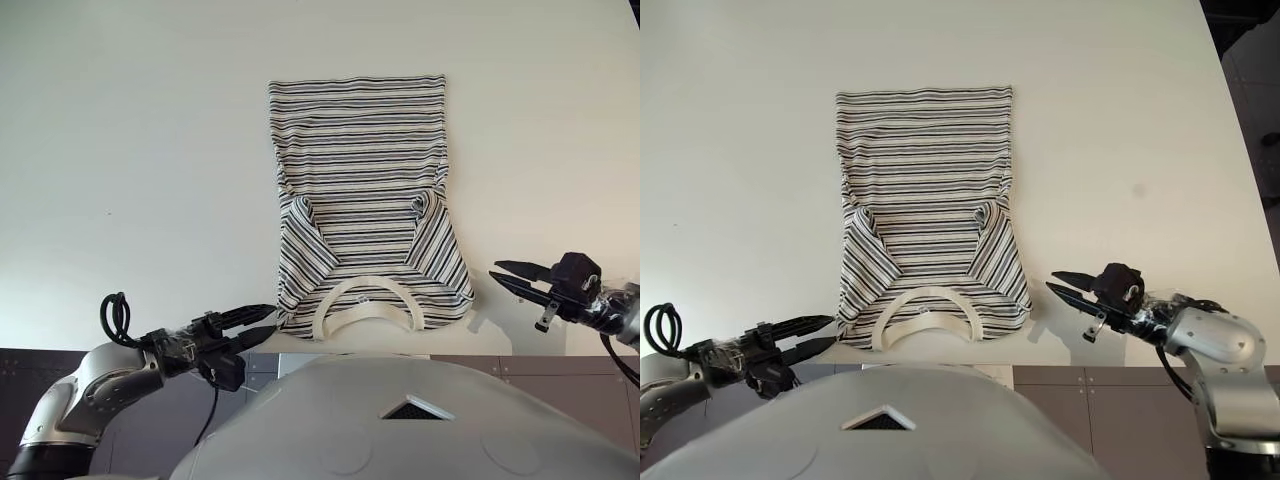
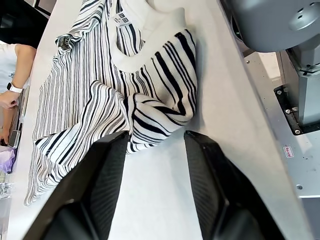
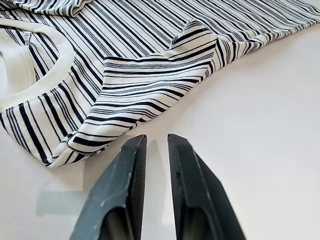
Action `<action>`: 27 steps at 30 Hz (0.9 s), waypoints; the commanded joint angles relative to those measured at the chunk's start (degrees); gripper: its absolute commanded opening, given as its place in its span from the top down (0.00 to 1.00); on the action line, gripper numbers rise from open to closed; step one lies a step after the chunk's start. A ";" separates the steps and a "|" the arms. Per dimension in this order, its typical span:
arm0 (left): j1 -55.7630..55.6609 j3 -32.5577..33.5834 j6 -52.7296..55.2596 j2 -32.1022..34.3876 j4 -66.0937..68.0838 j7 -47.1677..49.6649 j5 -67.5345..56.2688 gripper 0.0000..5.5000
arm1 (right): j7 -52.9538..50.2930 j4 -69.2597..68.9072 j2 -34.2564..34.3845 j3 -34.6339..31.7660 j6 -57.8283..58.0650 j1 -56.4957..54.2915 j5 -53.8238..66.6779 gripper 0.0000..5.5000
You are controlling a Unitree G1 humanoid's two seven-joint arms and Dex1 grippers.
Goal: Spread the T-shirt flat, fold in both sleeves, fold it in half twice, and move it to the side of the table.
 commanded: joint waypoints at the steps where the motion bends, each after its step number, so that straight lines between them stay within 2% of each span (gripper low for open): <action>1: -3.50 -4.37 3.80 -0.44 2.37 -0.76 4.32 0.62 | -0.02 0.52 -0.11 0.27 -0.55 -0.95 -0.64 0.86; 5: -5.42 -7.12 6.38 -0.51 3.82 0.18 4.60 0.62 | 1.76 1.19 -1.49 0.30 -1.89 -0.66 -1.37 0.86; 7: -5.21 -7.88 6.20 0.27 5.36 1.12 5.25 0.62 | 3.56 2.84 -2.89 0.41 -8.67 0.63 -5.07 0.86; 12: -5.49 -10.03 5.60 2.22 5.59 1.72 3.92 0.81 | 4.66 9.18 -6.20 2.88 -32.24 1.57 -17.79 0.86; 19: -7.19 -11.99 6.62 3.27 7.15 2.59 4.19 0.97 | -0.01 11.82 -6.49 5.63 -47.59 -2.07 -25.88 0.86; 27: -8.63 -13.28 7.32 4.18 8.12 3.12 4.15 0.98 | -8.60 15.48 -7.06 8.06 -57.24 -5.90 -34.82 0.59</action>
